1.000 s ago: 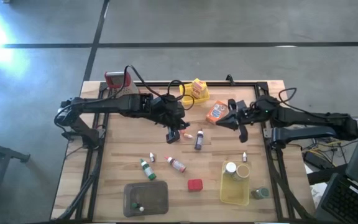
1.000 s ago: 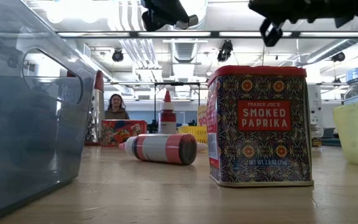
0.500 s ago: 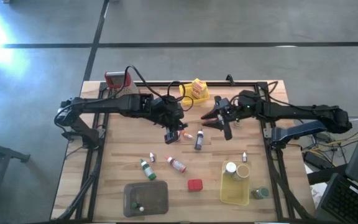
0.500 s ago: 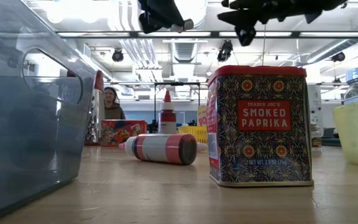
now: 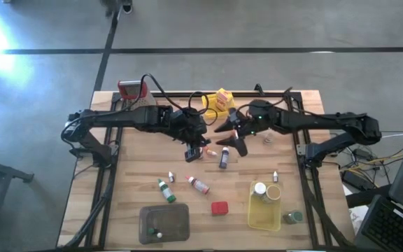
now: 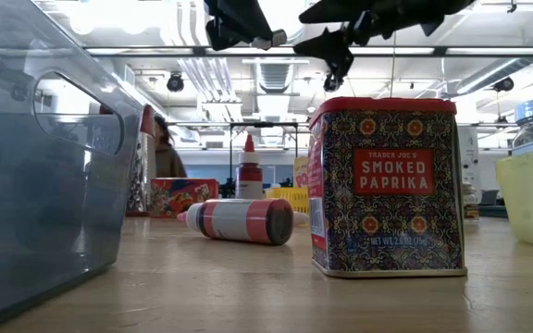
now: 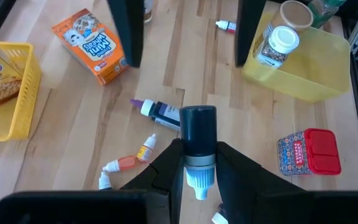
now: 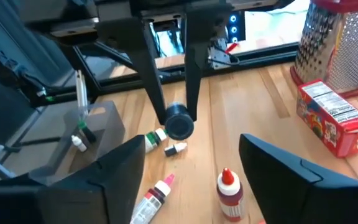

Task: Pick & Place Kitchen Items
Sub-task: Put the small violet food coloring bottle into the black bin

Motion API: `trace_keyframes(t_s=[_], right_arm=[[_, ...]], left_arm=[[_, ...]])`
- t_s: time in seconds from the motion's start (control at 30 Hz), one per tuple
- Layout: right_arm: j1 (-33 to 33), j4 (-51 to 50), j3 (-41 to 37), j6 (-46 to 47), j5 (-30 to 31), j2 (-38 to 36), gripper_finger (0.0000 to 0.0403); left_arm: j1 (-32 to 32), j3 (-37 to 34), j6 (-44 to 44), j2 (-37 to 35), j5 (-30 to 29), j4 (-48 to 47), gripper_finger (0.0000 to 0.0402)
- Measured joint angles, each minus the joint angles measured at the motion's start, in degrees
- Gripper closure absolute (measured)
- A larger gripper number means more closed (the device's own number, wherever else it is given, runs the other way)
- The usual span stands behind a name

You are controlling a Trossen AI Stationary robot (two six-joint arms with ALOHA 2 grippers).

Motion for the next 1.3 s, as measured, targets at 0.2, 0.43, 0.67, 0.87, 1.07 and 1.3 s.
trace_keyframes(t_s=[0.2, 0.43, 0.67, 0.87, 1.07, 1.3], right_arm=[[1.28, -1.8, 3.41, -0.21, -0.14, 3.45, 0.0123], [2.65, -1.78, 6.36, -1.69, -0.13, 6.45, 0.0112], [2.64, -1.76, 7.54, -2.25, -0.1, 7.17, 0.0139], [2.64, -1.82, 7.22, -2.29, -0.06, 7.17, 0.0166], [2.64, -1.84, 7.18, -2.53, -0.06, 7.17, 0.0182], [2.64, -2.32, 7.16, -2.84, -0.04, 7.17, 0.0193]], left_arm=[[0.04, 0.0, 0.08, 0.0, -0.02, 0.02, 0.0317], [0.04, -0.02, 0.09, 0.0, -0.02, 0.04, 0.0317], [0.02, -0.02, 0.07, 0.0, -0.02, 0.16, 0.0317], [0.02, 0.19, 0.49, 0.0, -0.02, 1.13, 0.0317], [0.02, 0.35, 0.61, 0.02, -0.02, 1.08, 0.0317], [0.02, 1.52, 1.3, 0.04, -0.02, 1.0, 0.0317]])
